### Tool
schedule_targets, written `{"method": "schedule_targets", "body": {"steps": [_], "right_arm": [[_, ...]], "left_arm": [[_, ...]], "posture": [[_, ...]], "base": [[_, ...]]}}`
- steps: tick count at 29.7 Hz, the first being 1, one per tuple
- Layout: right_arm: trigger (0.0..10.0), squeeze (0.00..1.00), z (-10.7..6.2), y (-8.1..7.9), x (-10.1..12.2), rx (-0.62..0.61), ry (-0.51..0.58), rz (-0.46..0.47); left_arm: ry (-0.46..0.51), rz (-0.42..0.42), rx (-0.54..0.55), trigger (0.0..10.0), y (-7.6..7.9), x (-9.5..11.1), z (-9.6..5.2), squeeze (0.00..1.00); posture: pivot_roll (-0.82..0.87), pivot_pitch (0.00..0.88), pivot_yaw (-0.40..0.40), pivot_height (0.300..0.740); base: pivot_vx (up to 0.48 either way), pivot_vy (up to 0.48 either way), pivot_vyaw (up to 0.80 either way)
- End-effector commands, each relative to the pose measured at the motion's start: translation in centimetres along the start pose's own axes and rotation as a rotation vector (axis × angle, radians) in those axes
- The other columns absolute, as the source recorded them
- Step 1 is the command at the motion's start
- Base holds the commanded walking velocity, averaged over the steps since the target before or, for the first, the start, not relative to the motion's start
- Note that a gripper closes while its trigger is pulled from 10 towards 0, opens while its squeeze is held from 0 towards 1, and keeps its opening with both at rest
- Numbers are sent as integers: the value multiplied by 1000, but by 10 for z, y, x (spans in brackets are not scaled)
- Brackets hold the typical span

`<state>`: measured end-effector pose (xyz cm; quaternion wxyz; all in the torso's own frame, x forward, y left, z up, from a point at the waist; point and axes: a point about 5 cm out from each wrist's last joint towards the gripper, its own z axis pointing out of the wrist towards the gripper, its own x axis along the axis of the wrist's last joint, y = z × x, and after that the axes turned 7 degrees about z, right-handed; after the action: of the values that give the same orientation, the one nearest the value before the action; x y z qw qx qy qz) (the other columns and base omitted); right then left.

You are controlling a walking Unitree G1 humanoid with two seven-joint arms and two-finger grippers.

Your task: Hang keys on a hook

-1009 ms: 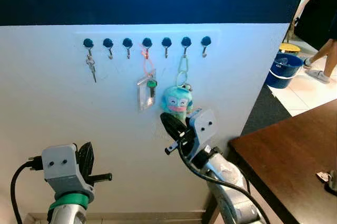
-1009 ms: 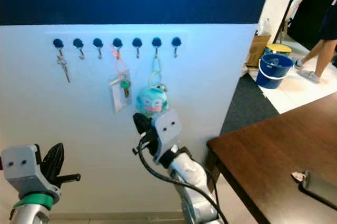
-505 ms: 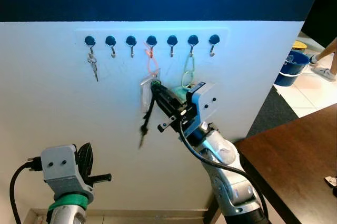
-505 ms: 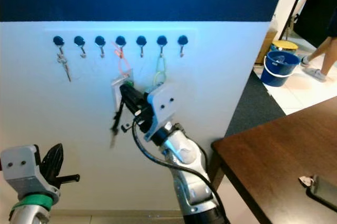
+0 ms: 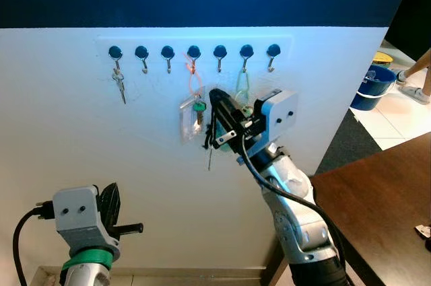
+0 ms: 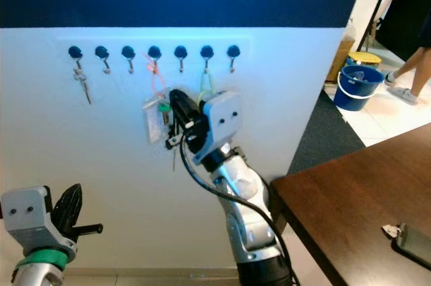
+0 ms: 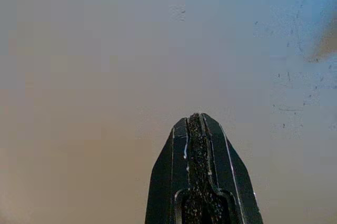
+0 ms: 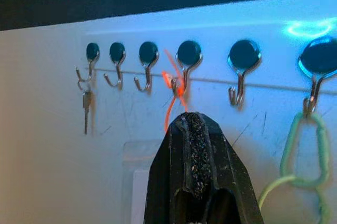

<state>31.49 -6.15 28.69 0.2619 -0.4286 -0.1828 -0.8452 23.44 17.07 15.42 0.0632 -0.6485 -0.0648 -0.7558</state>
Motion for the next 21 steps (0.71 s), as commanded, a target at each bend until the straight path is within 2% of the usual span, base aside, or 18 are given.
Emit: {"method": "schedule_targets", "body": {"steps": [1, 9, 12, 21], "right_arm": [[10000, 0, 3, 1, 0, -3, -11, -5], [10000, 0, 18, 6, 3, 0, -14, -17], [10000, 0, 30, 4, 4, 6, -7, -6], [10000, 0, 43, 1, 5, 6, 14, 5]], "left_arm": [[-10, -3, -1, 10000, -1, -3, -3, 0], [-12, 1, -5, 10000, -2, -3, -5, 0], [-11, 11, 12, 10000, -7, -2, -4, 0], [-6, 11, 20, 10000, -9, -1, -5, 0]], "posture": [[-84, 64, 101, 740], [-82, 72, 96, 740], [-80, 82, 92, 740], [-69, 90, 88, 740]], "base": [[0, 0, 0], [0, 0, 0], [0, 0, 0], [0, 0, 0]]}}
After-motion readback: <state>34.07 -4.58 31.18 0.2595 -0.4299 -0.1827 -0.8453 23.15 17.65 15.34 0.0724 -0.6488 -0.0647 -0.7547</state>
